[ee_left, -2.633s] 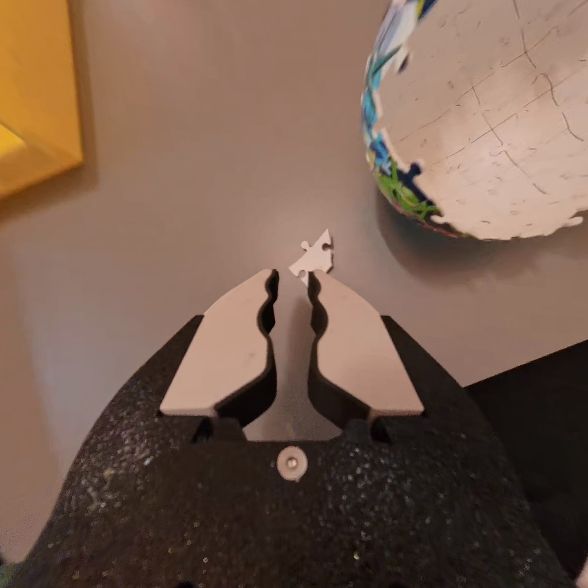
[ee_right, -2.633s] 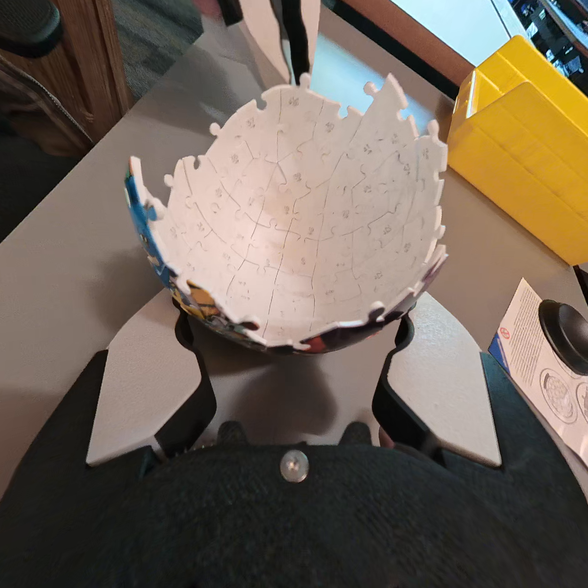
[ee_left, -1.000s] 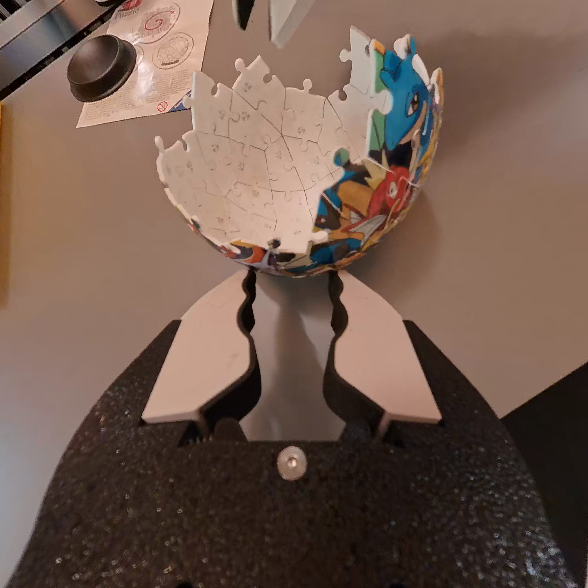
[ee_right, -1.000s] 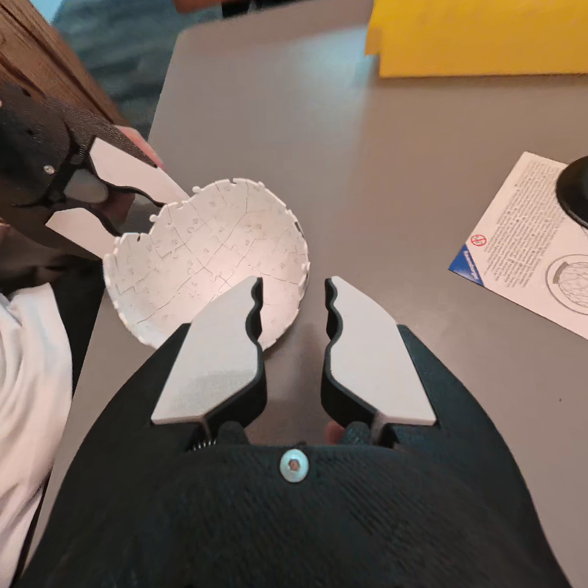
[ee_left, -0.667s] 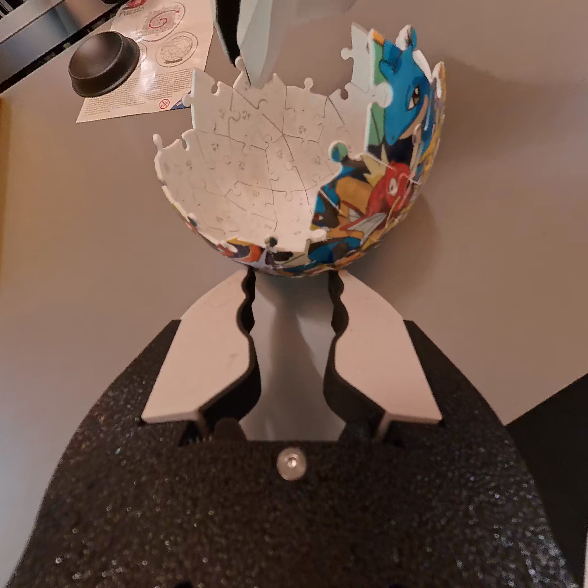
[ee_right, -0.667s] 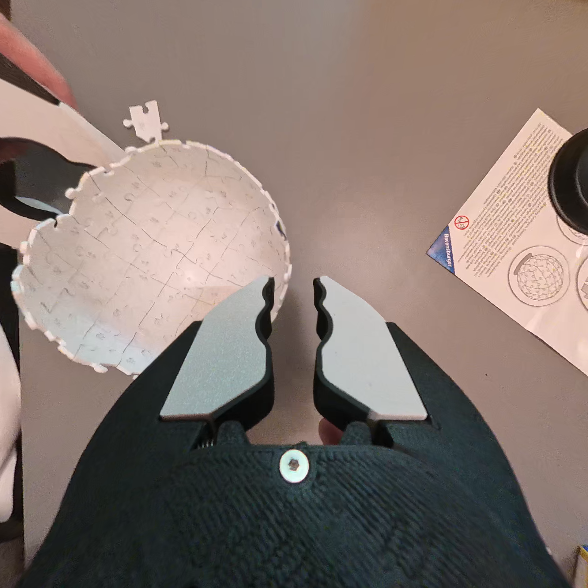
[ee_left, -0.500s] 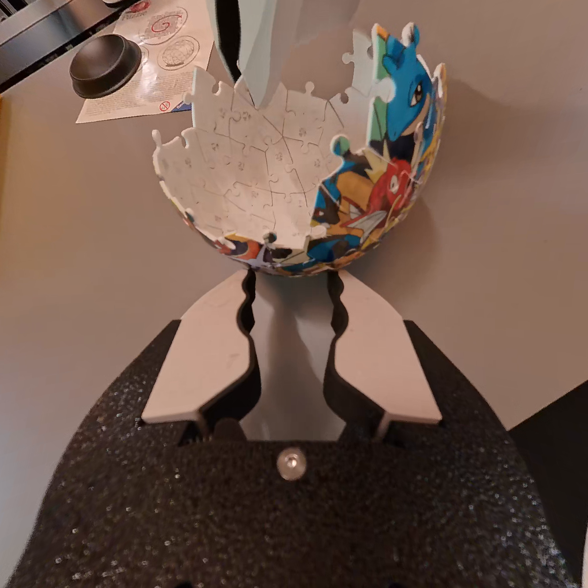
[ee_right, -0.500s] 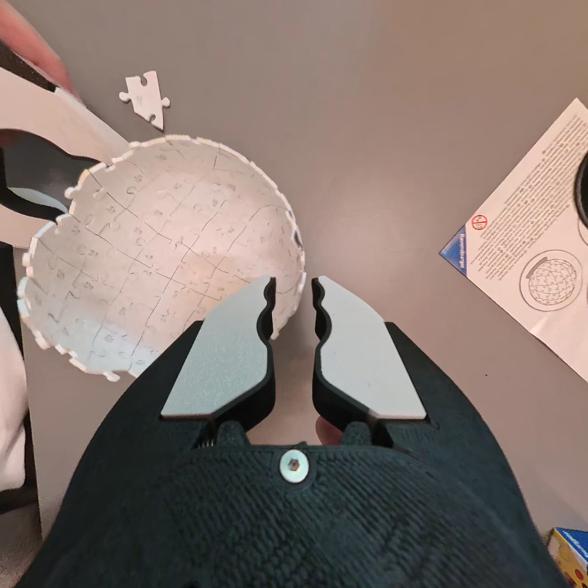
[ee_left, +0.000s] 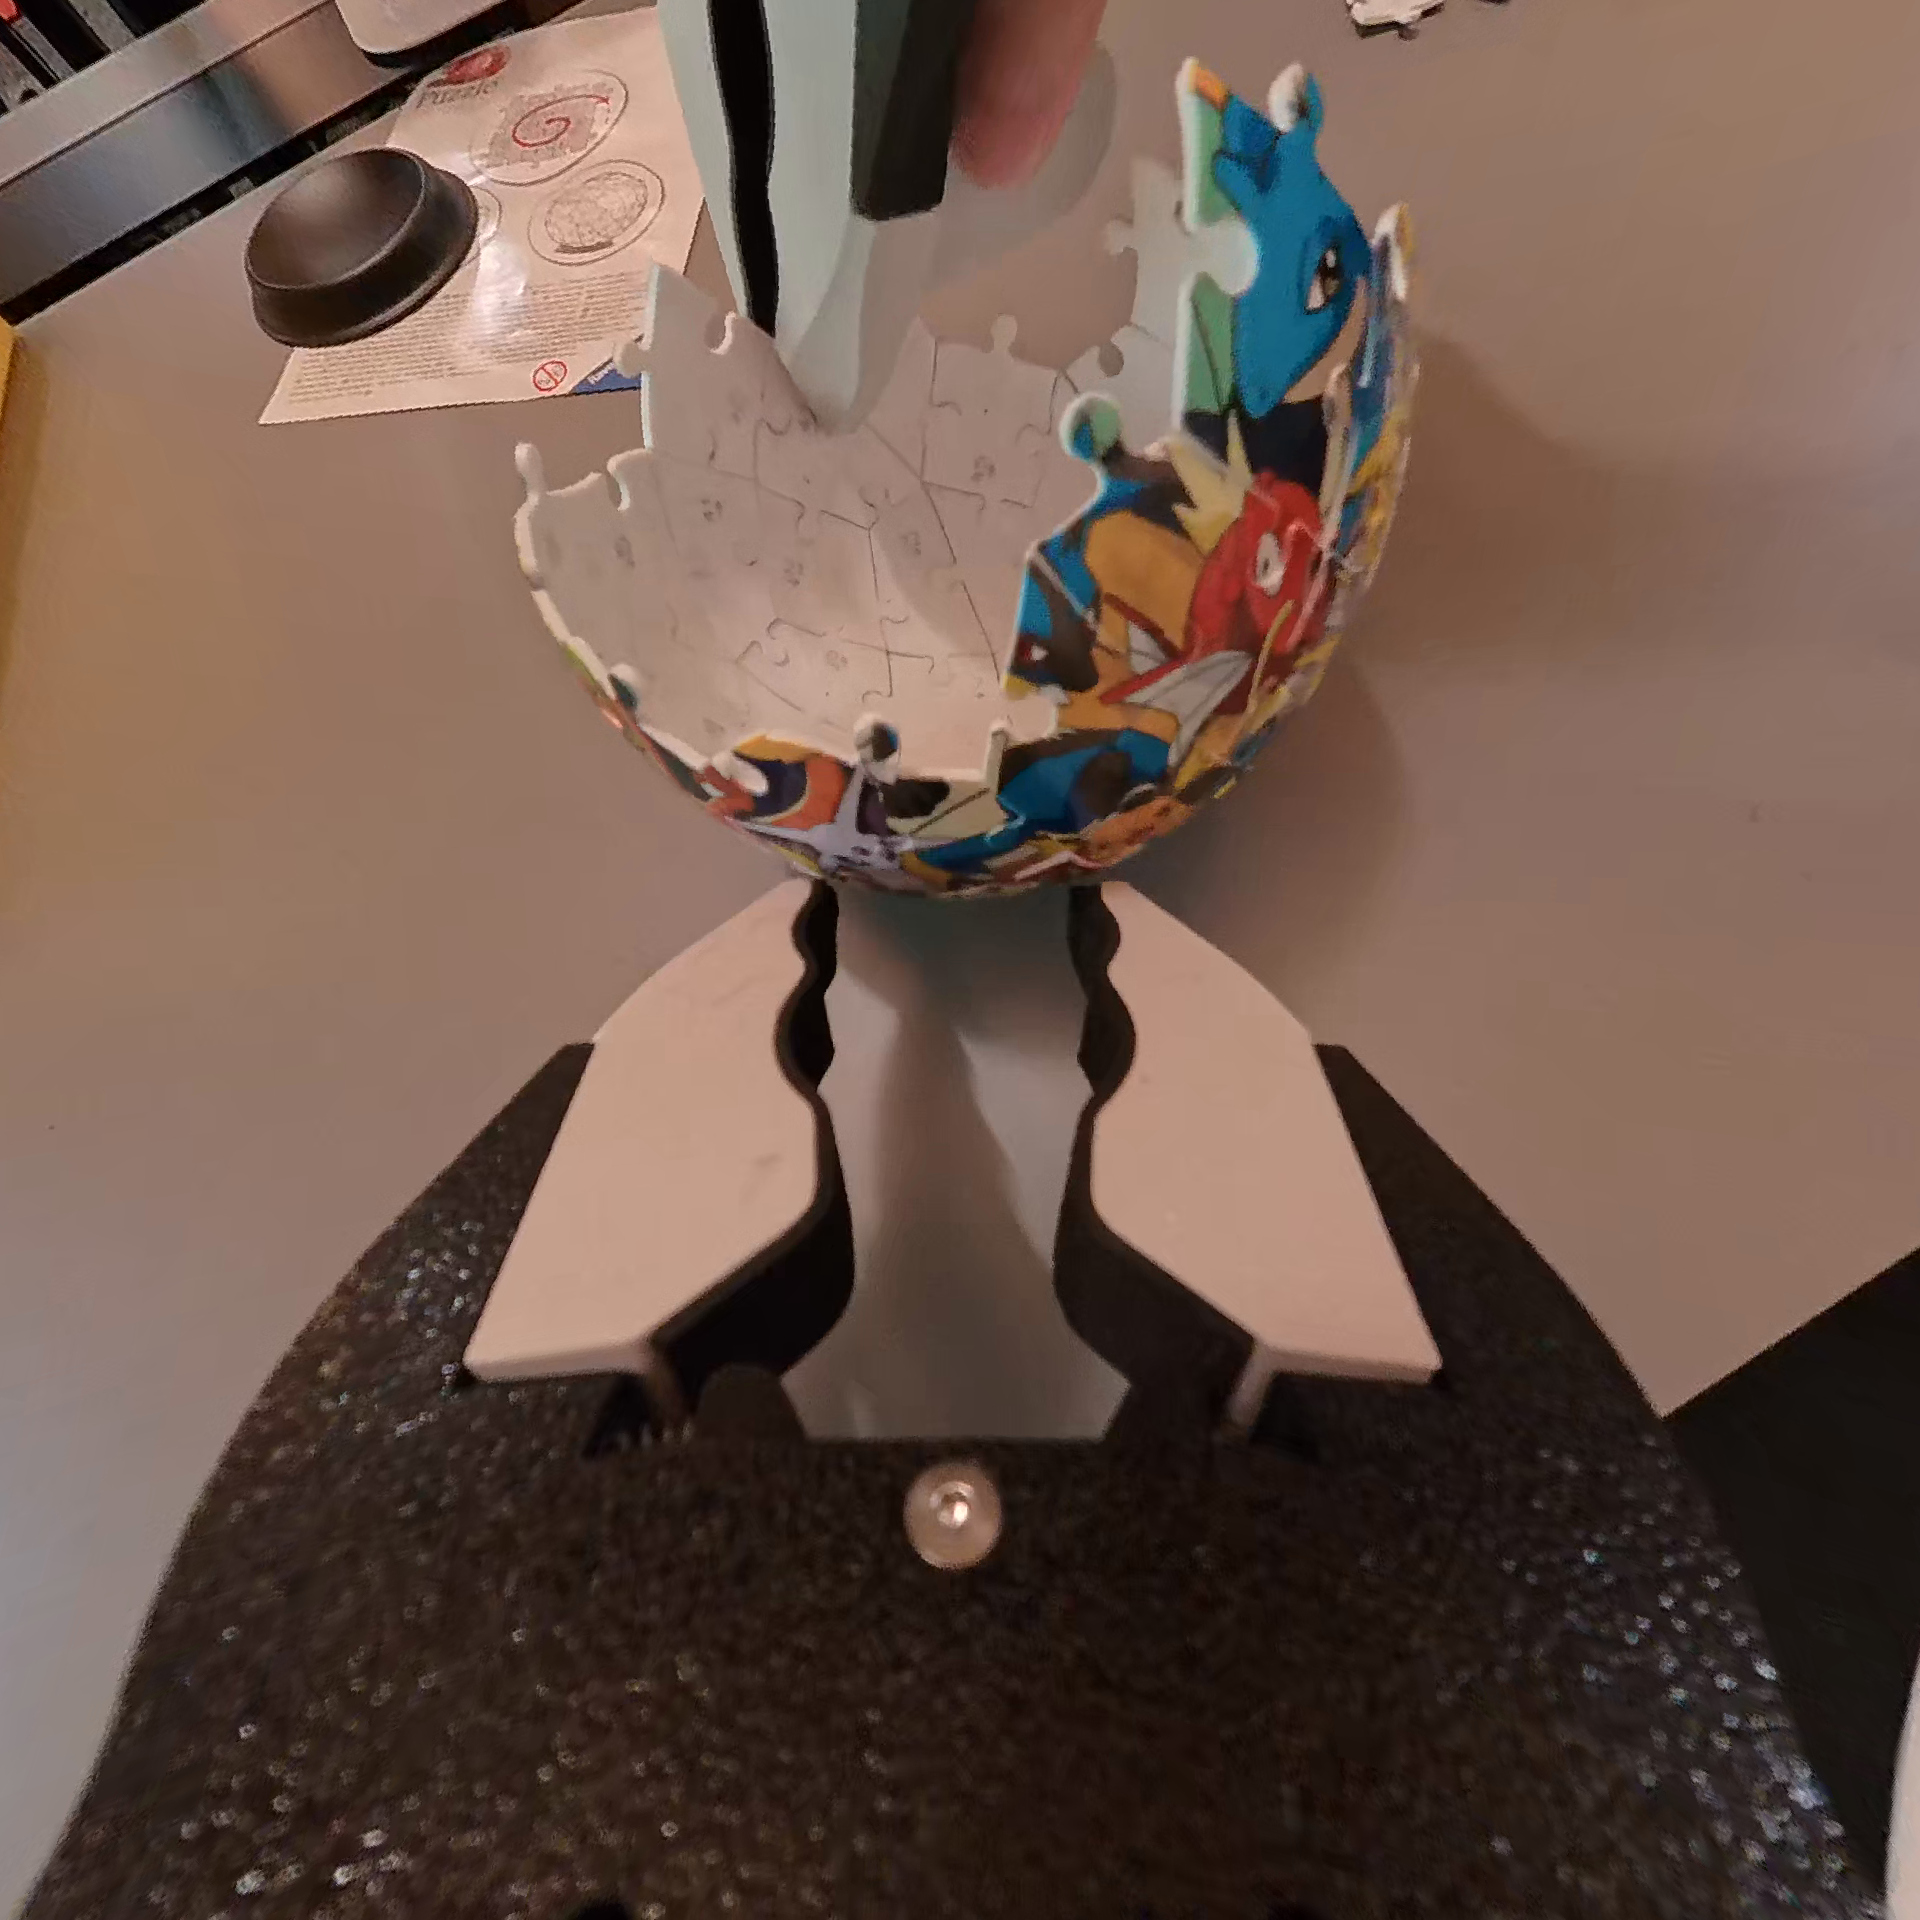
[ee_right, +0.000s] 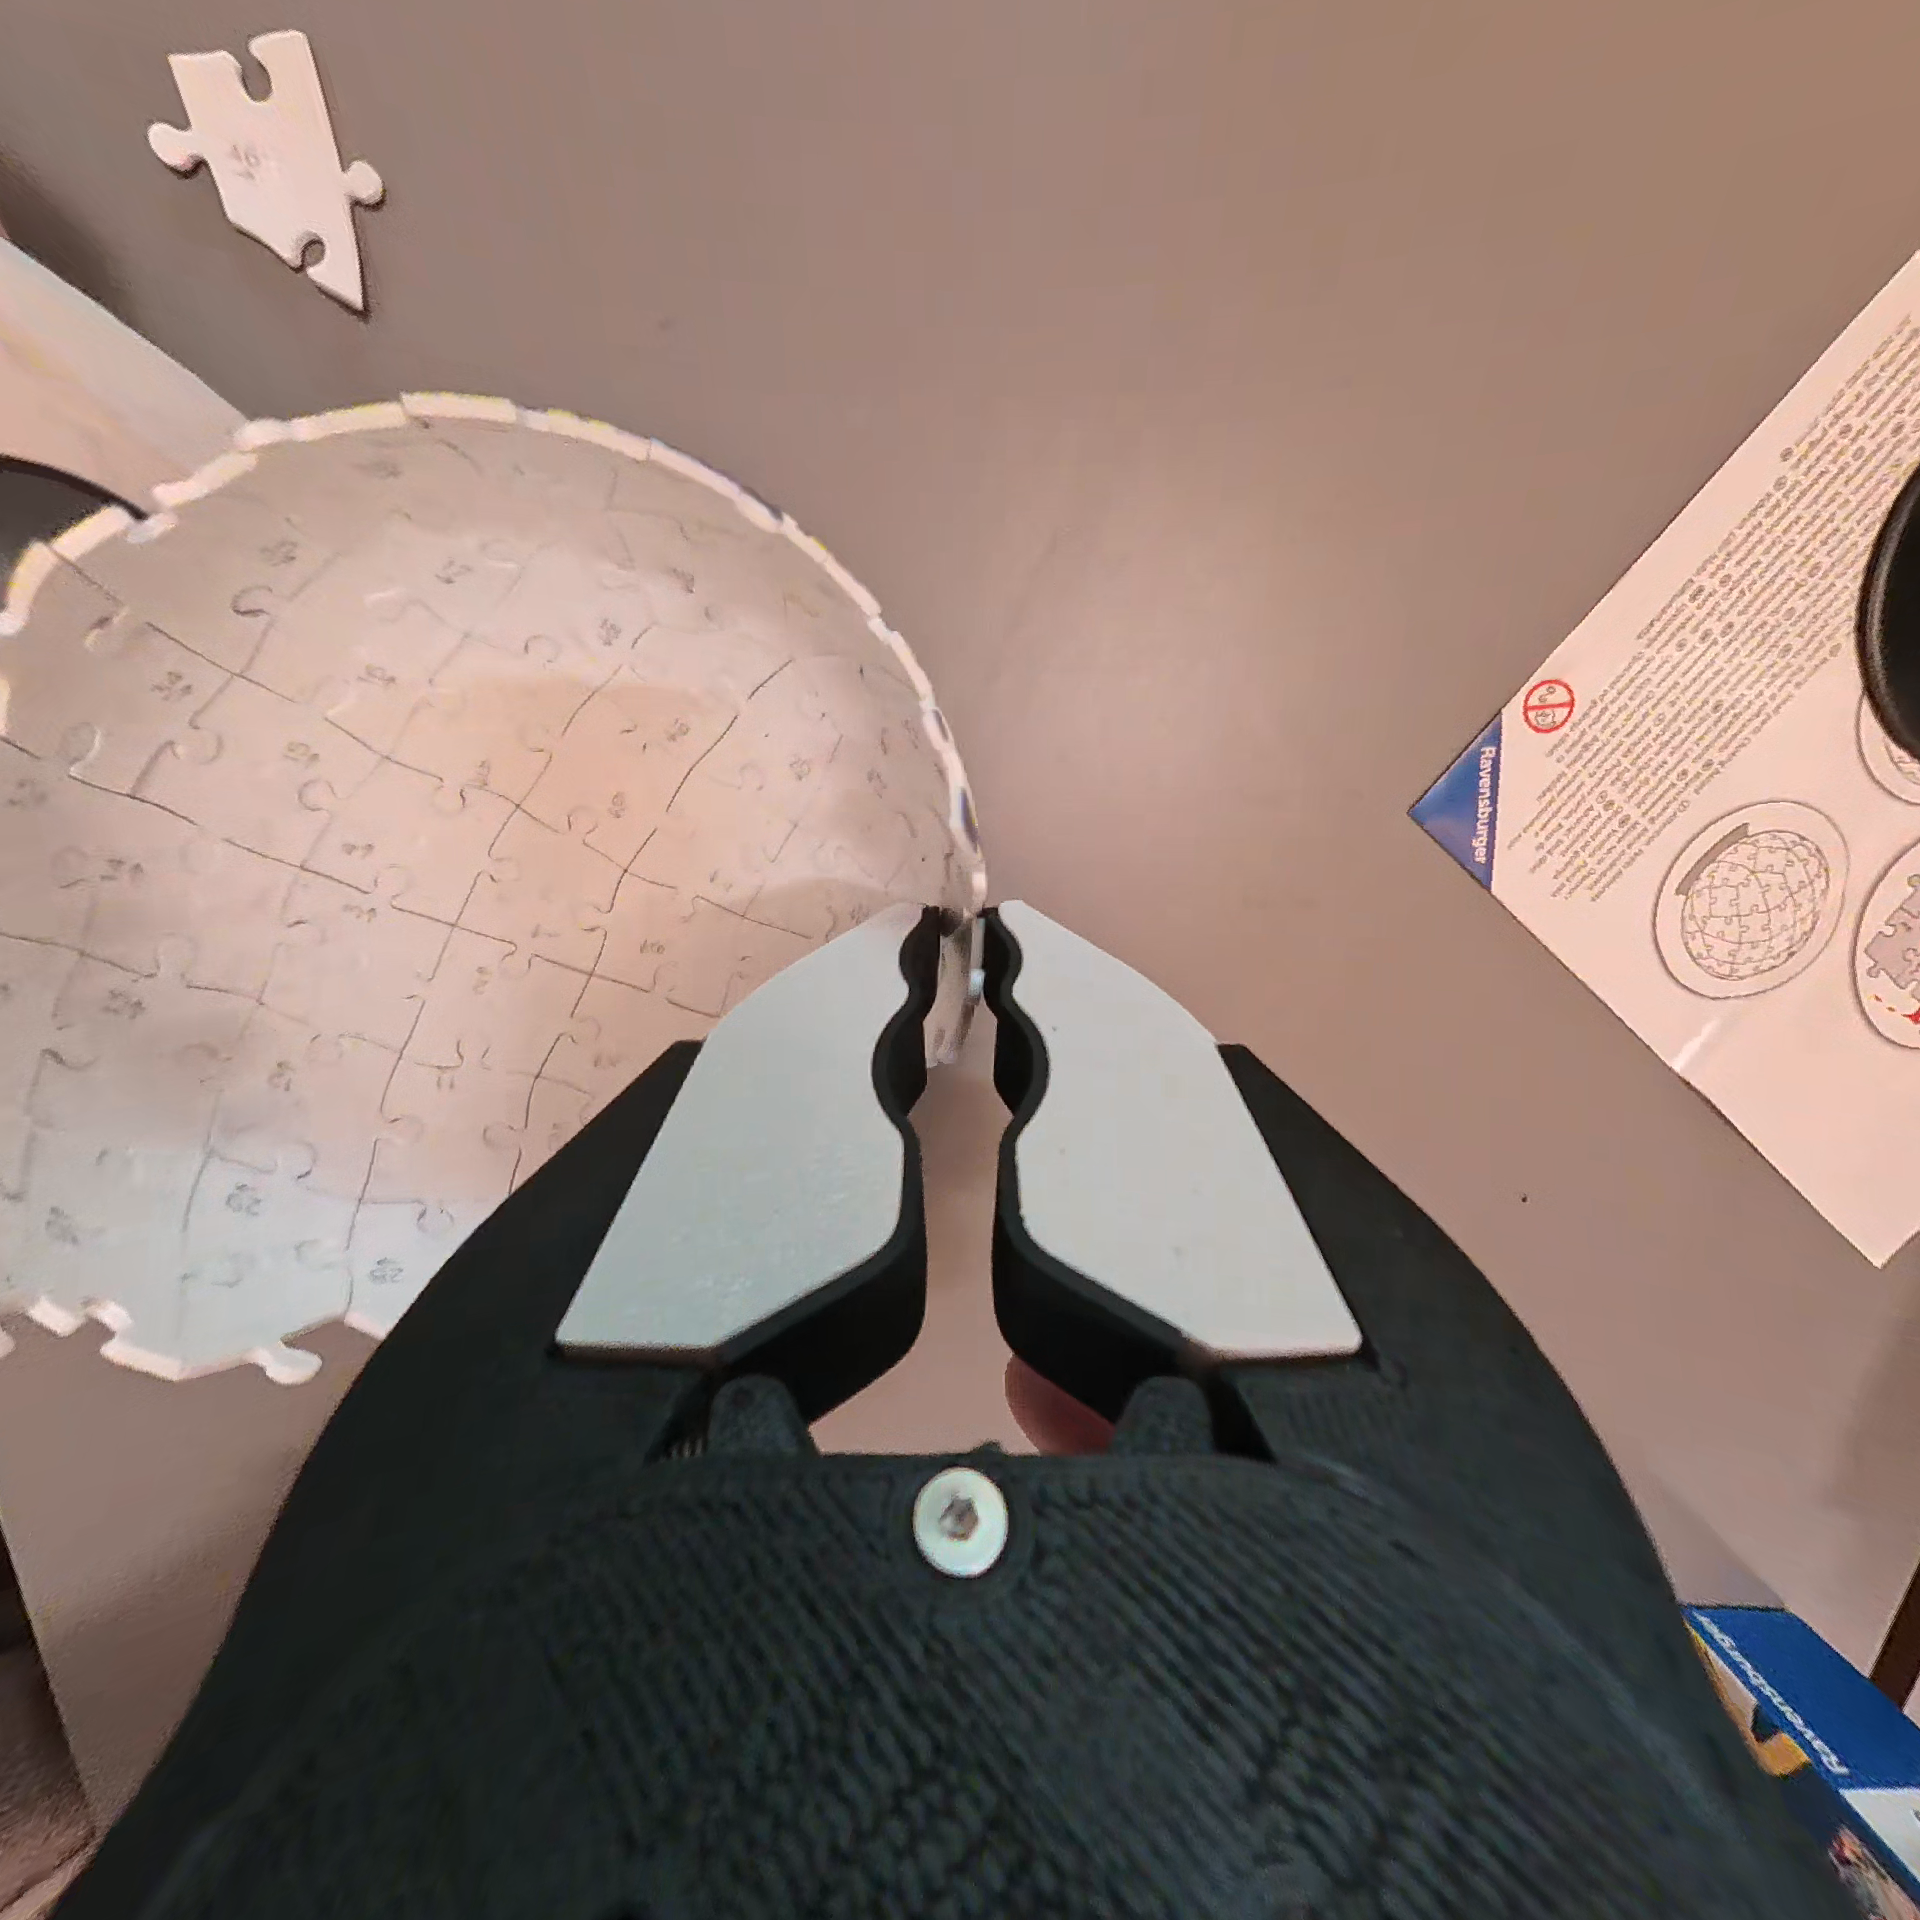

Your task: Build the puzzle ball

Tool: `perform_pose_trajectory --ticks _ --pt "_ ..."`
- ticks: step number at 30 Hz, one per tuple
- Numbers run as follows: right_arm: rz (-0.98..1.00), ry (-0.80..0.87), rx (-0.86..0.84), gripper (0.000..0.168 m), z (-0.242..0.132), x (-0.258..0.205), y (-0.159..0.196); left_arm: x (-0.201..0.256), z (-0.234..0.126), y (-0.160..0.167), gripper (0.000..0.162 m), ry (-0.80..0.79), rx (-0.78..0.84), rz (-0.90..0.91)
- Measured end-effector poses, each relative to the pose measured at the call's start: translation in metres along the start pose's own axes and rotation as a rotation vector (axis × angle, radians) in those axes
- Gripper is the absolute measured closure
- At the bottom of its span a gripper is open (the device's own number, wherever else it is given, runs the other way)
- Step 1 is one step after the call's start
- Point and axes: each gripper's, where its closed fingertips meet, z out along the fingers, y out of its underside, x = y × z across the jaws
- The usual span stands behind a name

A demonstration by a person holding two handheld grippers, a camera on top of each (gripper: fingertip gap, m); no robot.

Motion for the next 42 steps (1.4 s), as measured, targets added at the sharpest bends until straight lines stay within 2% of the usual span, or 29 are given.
perform_pose_trajectory --ticks 13,14,16,19,23,26,31,35,42 --pt "-0.017 -0.043 0.035 0.165 -0.004 -0.005 -0.004 0.001 0.001 0.002 0.118 -0.001 -0.009 0.000" --pt "-0.021 -0.038 0.051 0.162 -0.004 -0.005 -0.006 0.002 0.001 0.002 0.117 0.002 -0.009 -0.001" --pt "-0.015 -0.066 0.071 0.138 -0.005 -0.010 -0.006 0.003 0.001 0.002 0.117 0.009 -0.009 -0.005" --pt "0.006 -0.071 0.053 0.137 -0.005 -0.010 -0.001 0.002 0.001 0.002 0.117 0.004 -0.010 -0.004" --pt "0.035 -0.079 0.037 0.124 -0.009 -0.009 0.008 0.002 0.001 0.002 0.118 0.005 -0.010 -0.009" --pt "0.063 -0.077 0.089 0.117 -0.021 -0.004 0.009 0.003 0.000 0.001 0.118 0.005 -0.011 -0.004" --pt "0.104 -0.122 0.128 0.126 -0.039 -0.003 0.018 0.003 0.001 0.001 0.118 0.004 -0.015 0.006" --pt "0.079 -0.095 0.102 0.139 -0.034 -0.002 0.021 0.003 0.002 0.000 0.118 -0.001 -0.016 0.010" --pt "0.031 -0.094 0.126 0.149 -0.020 -0.010 0.006 0.004 0.003 -0.001 0.118 -0.004 -0.021 0.020"
